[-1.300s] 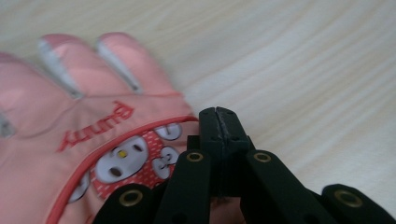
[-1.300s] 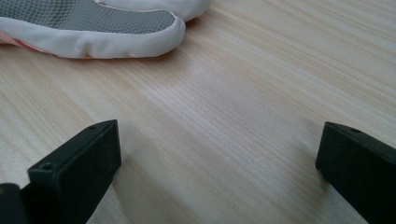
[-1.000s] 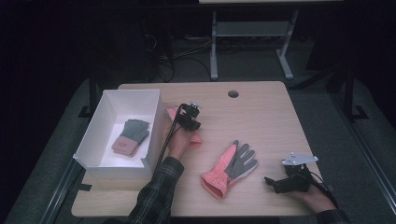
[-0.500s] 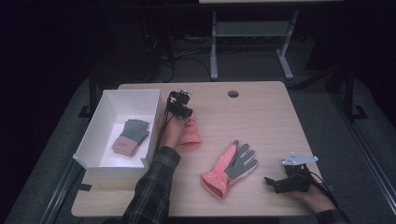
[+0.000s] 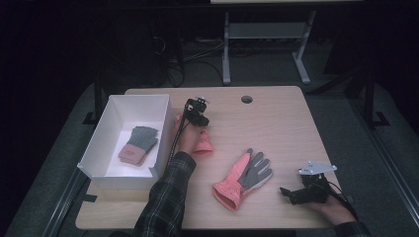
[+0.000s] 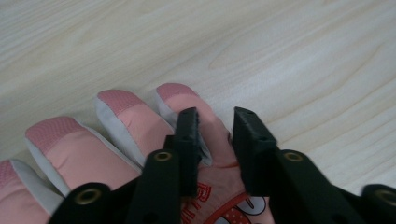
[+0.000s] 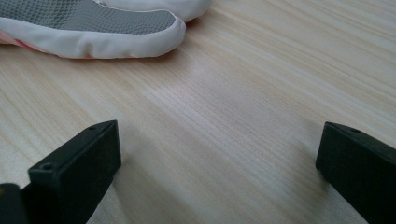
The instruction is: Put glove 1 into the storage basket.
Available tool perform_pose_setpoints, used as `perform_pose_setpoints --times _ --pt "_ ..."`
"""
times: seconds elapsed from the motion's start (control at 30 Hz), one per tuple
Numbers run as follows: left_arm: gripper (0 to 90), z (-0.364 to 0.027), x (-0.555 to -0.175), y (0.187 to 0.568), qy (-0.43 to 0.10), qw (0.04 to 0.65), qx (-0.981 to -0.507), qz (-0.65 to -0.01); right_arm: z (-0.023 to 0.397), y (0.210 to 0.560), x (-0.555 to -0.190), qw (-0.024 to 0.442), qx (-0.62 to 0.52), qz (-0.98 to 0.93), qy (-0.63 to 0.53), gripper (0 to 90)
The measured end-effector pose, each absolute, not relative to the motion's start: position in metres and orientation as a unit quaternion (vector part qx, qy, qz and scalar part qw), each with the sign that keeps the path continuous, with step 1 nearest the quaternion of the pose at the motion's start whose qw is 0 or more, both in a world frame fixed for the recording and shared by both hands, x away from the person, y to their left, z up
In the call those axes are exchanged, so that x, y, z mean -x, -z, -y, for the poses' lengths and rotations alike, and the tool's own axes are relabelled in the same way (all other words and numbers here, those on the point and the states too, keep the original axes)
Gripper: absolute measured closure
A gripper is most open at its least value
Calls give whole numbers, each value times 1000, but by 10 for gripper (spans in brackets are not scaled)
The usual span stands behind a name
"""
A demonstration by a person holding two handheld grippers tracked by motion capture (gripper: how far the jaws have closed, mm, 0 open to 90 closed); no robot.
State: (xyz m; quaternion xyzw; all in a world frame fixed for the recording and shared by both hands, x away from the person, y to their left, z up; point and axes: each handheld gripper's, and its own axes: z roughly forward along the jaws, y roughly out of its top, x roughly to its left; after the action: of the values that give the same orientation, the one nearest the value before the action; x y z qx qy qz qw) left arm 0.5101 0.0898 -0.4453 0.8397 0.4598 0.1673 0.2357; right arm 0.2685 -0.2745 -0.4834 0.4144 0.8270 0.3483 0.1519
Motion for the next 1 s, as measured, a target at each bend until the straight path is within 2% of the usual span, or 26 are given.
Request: perform_pose_setpoints --times 0.13,0.33,0.67,0.87,0.93,1.0 --pt "841 -90 -511 446 -165 237 -842 -457 274 483 -268 152 -415 -827 -348 0" --pt "887 -91 -505 434 -144 268 -843 -444 274 483 -268 151 -415 -827 -348 0" --pt "886 -51 -471 423 -99 318 -878 -343 274 483 -268 152 -416 -827 -348 0" --pt "875 -33 -452 430 -73 309 -900 -299 274 483 -268 152 -416 -827 -348 0" --pt "838 -33 -450 431 -68 318 -896 -303 274 483 -268 152 -416 -827 -348 0" --pt "758 -38 -448 428 -67 327 -888 -315 274 483 -268 152 -416 -827 -348 0"
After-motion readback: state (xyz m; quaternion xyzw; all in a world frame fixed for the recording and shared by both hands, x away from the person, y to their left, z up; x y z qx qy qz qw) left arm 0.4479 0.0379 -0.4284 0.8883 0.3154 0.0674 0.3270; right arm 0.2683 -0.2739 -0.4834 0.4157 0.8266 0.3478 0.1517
